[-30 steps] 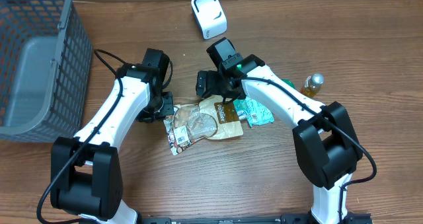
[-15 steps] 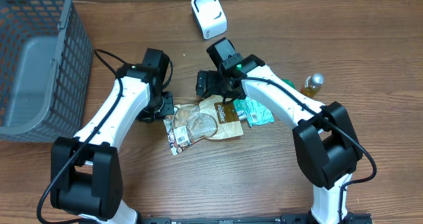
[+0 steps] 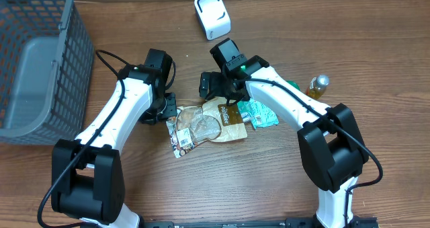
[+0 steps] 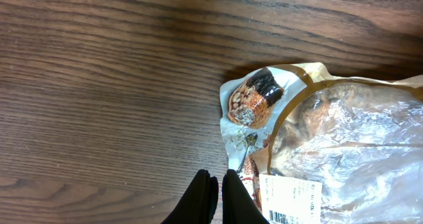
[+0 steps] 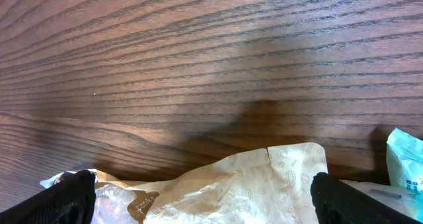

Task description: Scan the item barcode

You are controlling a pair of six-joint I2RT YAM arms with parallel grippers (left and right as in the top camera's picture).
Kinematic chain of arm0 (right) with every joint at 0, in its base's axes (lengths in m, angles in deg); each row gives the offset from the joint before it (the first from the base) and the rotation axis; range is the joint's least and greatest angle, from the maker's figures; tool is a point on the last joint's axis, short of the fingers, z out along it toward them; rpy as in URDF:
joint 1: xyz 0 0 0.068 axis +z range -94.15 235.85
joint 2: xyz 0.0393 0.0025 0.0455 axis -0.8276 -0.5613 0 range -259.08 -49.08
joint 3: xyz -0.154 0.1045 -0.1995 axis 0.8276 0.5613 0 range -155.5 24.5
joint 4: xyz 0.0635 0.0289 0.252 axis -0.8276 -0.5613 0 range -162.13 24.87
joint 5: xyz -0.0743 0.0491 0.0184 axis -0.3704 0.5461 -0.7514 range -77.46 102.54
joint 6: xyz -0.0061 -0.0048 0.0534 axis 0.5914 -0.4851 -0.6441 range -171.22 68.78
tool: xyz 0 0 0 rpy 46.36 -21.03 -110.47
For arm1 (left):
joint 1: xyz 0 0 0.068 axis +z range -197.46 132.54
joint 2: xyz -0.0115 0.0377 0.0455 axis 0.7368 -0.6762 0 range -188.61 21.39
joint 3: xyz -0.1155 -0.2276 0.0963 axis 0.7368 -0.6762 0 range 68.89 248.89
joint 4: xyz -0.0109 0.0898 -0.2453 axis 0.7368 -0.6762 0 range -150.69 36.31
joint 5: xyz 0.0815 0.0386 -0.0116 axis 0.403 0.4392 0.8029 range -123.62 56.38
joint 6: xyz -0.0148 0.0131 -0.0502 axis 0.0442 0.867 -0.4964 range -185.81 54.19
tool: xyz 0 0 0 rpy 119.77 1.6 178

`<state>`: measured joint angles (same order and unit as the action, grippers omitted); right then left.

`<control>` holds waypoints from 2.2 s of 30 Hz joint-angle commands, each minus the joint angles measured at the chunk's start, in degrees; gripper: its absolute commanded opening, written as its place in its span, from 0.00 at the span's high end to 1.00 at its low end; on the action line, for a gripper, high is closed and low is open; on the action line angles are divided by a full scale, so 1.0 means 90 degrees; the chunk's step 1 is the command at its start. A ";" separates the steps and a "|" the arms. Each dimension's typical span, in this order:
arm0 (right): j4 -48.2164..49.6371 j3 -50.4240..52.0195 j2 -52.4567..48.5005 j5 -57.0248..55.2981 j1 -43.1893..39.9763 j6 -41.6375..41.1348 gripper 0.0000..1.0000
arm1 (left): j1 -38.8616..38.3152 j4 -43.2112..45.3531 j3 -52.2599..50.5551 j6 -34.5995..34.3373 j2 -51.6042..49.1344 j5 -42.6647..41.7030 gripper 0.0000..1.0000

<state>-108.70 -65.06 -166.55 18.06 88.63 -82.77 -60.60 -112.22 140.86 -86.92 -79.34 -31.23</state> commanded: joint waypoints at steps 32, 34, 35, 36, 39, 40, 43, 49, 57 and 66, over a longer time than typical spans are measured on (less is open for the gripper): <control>0.0024 0.0034 0.0240 -0.0056 0.0022 -0.0017 0.00 | -0.0044 0.0372 -0.0374 -0.0029 0.0078 -0.0896 0.96; 0.0024 0.0034 0.0240 -0.0053 0.0022 -0.0017 0.00 | -0.0044 0.0367 -0.0374 -0.0029 0.0078 -0.0925 0.96; 0.0024 0.0034 0.0240 -0.0056 0.0022 -0.0017 0.00 | -0.0044 0.0362 -0.0374 -0.0015 0.0078 -0.0925 0.96; 0.0024 0.0034 0.0240 -0.0051 0.0022 -0.0017 0.00 | -0.0041 0.0362 -0.0374 0.0044 0.0078 -0.0925 0.96; 0.0022 0.0034 0.0240 -0.0022 0.0022 -0.0017 0.00 | -0.0044 0.0367 -0.0376 0.0160 0.0073 -0.0933 0.96; 0.0022 0.0034 0.0240 0.0022 0.0022 -0.0017 0.00 | -0.0041 0.0369 -0.0376 0.0160 0.0070 -0.0928 0.96; 0.0002 0.0034 0.0240 0.0121 0.0022 -0.0017 0.00 | -0.0044 0.0420 -0.0379 0.0158 0.0034 -0.0930 0.96; -0.0180 -0.0070 0.0257 0.1110 -0.0046 0.0199 0.03 | -0.0044 0.0605 -0.0379 0.0255 -0.0367 -0.0937 0.96; -0.1540 -0.0549 0.0627 0.1083 -0.0199 0.0726 0.09 | -0.0044 0.0741 -0.0379 0.0376 -0.0928 -0.0937 0.96; -0.1795 -0.0228 0.0580 0.1066 -0.0155 0.0699 0.08 | -0.0041 0.0894 -0.0379 0.0374 -0.1047 -0.0933 0.96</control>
<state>-125.27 -68.01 -162.68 27.37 86.99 -77.07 -60.60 -104.37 137.75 -84.88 -88.10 -39.03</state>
